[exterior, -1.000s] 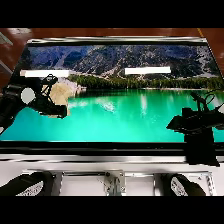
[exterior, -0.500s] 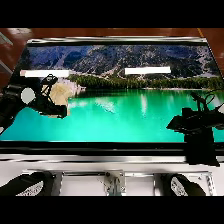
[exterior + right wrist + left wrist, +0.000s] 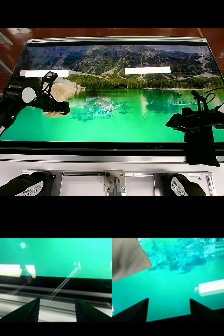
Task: Fold the shirts.
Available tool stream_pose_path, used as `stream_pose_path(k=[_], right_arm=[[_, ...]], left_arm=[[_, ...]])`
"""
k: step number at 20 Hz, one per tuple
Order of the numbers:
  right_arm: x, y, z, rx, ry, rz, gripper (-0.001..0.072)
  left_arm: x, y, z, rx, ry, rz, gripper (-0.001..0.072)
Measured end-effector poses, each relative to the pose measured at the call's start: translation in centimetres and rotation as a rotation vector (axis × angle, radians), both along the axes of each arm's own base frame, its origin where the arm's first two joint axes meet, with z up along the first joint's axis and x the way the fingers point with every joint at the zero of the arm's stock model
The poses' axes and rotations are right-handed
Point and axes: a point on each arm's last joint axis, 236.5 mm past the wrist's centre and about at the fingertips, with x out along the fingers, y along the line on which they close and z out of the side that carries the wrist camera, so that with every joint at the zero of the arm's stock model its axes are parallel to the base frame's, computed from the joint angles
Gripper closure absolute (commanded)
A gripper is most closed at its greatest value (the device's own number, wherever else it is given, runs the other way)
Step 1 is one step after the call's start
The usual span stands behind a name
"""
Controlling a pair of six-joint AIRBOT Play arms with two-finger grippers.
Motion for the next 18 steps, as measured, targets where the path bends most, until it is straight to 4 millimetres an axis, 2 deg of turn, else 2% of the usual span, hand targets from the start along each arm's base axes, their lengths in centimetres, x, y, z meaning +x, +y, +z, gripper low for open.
stream_pose_path(k=[2,3,4,7,9,11,14,15,16,18], right_arm=[[0.1,0.0,0.0,0.002,-0.004,-0.002,0.0159],[0.3,0.0,0.0,-0.001,-0.012,-0.006,0.0159],[0.6,-0.1,0.0,-0.005,-0.021,-0.011,0.0159],[1.5,-0.5,0.1,-0.020,-0.060,-0.026,0.0159],[2.0,-0.7,0.1,-0.028,-0.080,-0.034,0.0159],[2.3,-0.9,0.1,-0.033,-0.093,-0.038,0.0159],[2.5,-1.0,0.1,-0.036,-0.101,-0.042,0.0159],[2.5,-0.9,0.1,-0.035,-0.100,-0.042,0.0159],[2.6,-1.0,0.1,-0.036,-0.102,-0.043,0.0159],[2.8,-1.1,0.2,-0.039,-0.111,-0.047,0.0159]], left_arm=[[0.5,0.1,-0.1,0.000,-0.013,0.016,0.0100],[1.2,0.7,-0.1,0.013,-0.029,0.043,0.0027],[2.0,1.8,-0.2,0.034,-0.044,0.077,-0.0012],[5.5,6.5,-0.9,0.070,-0.052,0.222,-0.0013],[7.8,10.0,-2.5,0.066,-0.020,0.327,-0.0013],[9.4,12.6,-4.9,0.041,0.045,0.414,-0.0013],[11.3,14.5,-8.4,0.011,0.121,0.483,0.0000],[11.8,14.8,-9.3,-0.001,0.138,0.496,0.0272],[12.2,14.9,-10.0,-0.017,0.153,0.509,0.0674],[13.2,14.3,-10.5,-0.061,0.163,0.514,0.0670]])
